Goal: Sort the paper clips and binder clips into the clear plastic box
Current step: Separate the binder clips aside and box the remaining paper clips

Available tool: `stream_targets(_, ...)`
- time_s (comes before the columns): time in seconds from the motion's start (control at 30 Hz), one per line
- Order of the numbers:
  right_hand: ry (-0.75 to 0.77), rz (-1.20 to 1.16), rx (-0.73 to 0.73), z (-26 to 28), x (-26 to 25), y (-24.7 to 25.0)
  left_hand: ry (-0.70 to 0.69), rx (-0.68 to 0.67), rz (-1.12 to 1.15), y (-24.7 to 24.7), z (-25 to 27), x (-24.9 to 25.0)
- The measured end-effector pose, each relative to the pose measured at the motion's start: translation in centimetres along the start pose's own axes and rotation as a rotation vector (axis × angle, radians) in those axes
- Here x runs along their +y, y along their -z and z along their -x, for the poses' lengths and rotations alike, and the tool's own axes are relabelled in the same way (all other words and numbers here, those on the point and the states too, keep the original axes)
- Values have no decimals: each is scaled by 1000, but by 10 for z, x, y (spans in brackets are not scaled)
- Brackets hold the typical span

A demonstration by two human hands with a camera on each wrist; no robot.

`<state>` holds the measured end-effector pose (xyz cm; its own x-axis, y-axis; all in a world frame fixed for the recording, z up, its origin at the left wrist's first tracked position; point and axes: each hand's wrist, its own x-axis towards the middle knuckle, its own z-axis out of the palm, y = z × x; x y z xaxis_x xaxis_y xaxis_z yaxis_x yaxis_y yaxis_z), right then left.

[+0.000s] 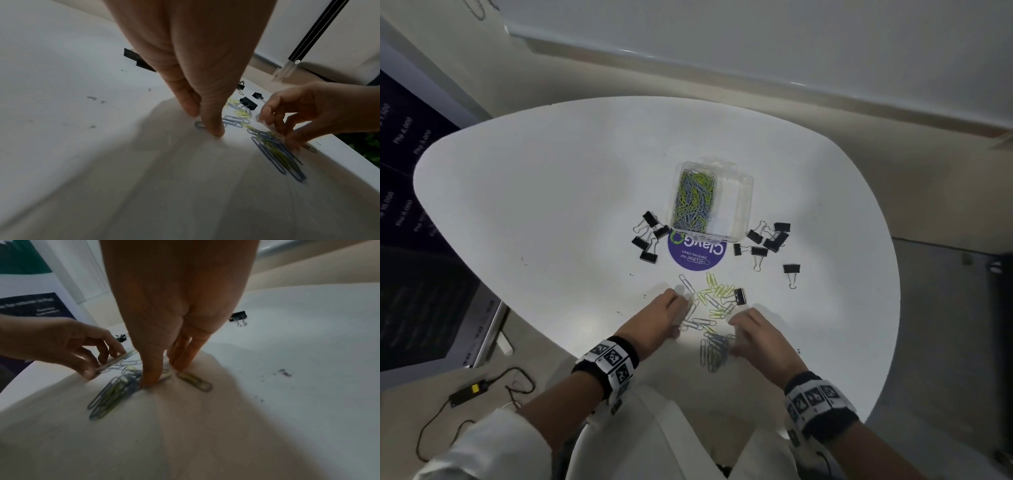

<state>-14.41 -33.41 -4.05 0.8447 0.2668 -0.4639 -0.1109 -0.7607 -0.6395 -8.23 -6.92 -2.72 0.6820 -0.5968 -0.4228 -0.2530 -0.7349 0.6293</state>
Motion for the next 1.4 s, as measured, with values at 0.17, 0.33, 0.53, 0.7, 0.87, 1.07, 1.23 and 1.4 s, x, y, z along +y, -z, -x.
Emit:
stream_targets(0.17, 52, -75, 105, -4, -10, -2, -41, 111, -60, -1, -13, 6)
stream_targets(0.33, -1, 77, 50, 20, 22, 21, -22, 88, -138, 8, -7, 10)
stream_targets(0.53, -100, -42, 17, 39, 28, 20, 43, 19, 38, 1, -5, 15)
stream_targets(0.7, 22, -32, 75, 8, 7, -12, -83, -20, -175, -21, -10, 28)
stream_targets(0.87, 93, 17, 118, -22, -19, -19, -19, 55, -350, -28, -19, 41)
stream_targets(1.07, 31, -67, 282, -30, -24, -1, -12, 192, -218, -11, -25, 23)
stream_targets(1.23, -49, -65, 366, -28, -15, 10, -57, 249, -214, 2, -23, 18)
stream_targets(1.4, -10, -62, 368, -33, -15, 13, 41, -9, -337, -10, -24, 30)
